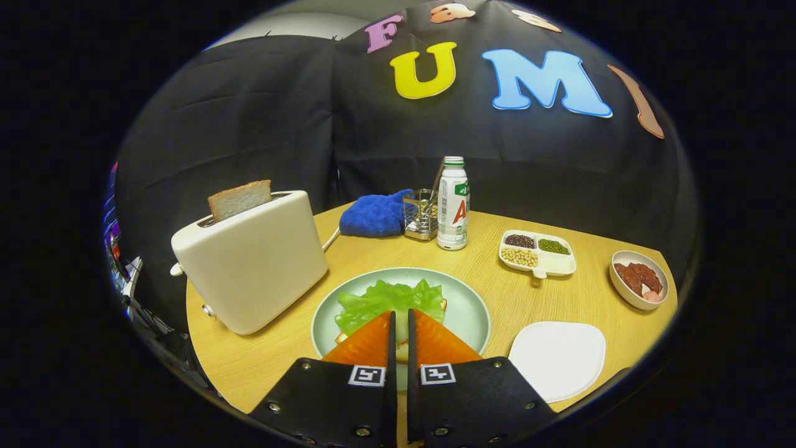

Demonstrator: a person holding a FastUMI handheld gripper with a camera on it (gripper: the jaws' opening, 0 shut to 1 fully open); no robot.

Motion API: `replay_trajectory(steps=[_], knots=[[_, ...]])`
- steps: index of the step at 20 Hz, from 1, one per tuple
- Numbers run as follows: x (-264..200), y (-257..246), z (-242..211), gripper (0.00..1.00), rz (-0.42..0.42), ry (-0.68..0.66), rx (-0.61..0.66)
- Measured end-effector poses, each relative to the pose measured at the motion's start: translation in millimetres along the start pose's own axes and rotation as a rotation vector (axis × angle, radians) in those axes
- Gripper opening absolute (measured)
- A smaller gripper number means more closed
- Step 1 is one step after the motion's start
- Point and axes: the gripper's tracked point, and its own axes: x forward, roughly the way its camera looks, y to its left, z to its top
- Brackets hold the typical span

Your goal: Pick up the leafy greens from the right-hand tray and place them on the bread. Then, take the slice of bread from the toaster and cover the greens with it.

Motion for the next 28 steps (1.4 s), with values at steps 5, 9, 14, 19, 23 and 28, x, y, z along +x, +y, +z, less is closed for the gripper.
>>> replay_trajectory(steps=[5,9,14,19,23,28], knots=[[-7.3,-4.8,-2.9,0.30,-0.016,-0.006,0.005],[-23.7,-10.0,7.4,0.36,-0.064,-0.065,-0.018],[-42.7,-1.5,22.6,0.36,-0.114,-0.139,-0.009],[-49.1,23.0,35.0,0.36,-0.124,-0.200,-0.004],[-48.6,45.4,46.1,0.36,-0.108,-0.229,0.014],[-50.8,83.1,63.0,0.36,-0.083,-0.280,0.033]])
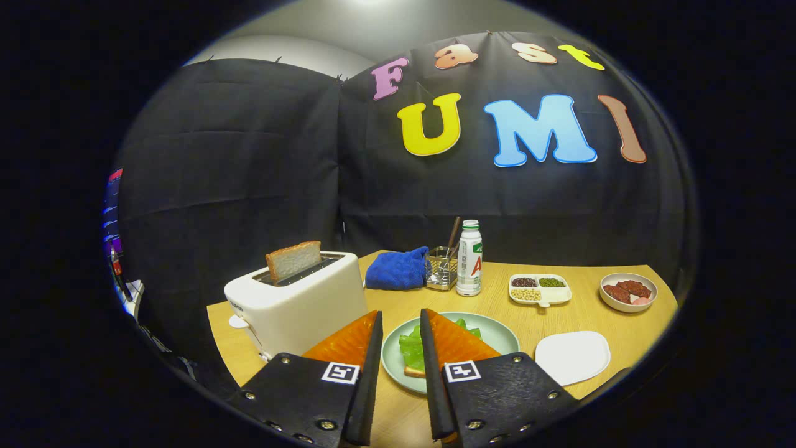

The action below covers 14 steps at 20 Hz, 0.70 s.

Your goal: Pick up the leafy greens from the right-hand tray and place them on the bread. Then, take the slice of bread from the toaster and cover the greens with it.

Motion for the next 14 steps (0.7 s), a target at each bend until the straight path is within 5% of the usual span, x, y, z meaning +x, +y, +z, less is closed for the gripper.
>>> replay_trajectory(steps=[14], knots=[[23.6,121.6,25.8,0.35,0.132,-0.023,-0.047]])
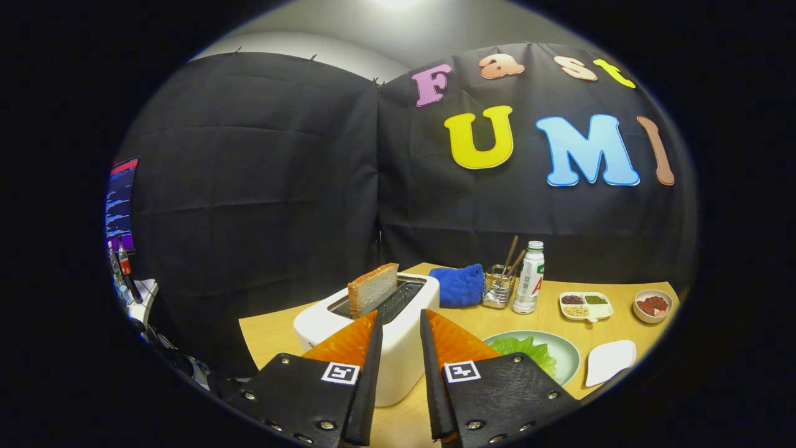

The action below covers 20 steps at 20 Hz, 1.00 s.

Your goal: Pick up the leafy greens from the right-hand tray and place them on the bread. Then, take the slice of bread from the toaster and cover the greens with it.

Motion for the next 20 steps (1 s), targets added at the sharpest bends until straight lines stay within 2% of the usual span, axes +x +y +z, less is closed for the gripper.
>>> replay_trajectory(steps=[5,10,15,20], knots=[[26.8,23.2,0.8,0.35,0.014,0.019,0.011],[52.2,34.1,3.3,0.36,-0.045,0.039,-0.009],[76.6,44.6,-7.8,0.36,-0.067,0.093,0.021],[88.5,46.2,-4.7,0.36,-0.107,0.096,-0.005]])
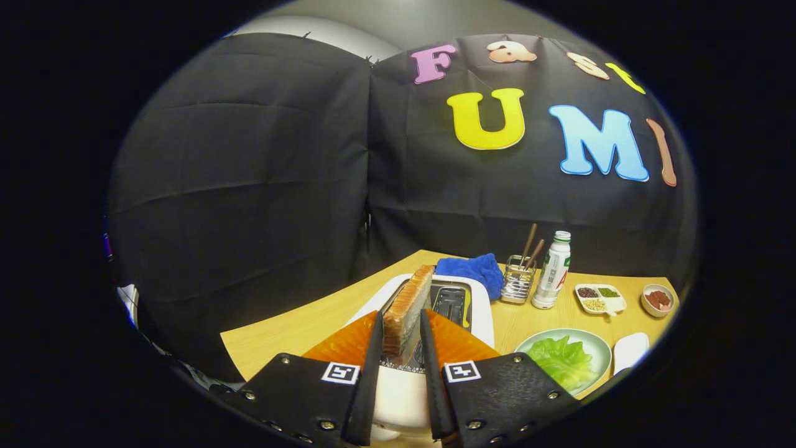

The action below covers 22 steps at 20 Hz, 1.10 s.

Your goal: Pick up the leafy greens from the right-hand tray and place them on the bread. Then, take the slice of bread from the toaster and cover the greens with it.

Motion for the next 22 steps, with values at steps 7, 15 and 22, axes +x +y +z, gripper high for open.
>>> replay_trajectory(steps=[7,15,22], knots=[[10.2,1.7,-5.6,0.05,0.007,0.024,-0.015],[-1.8,-2.8,27.1,0.05,0.043,-0.047,0.058],[-28.6,-2.0,74.8,0.05,0.095,-0.102,0.085]])
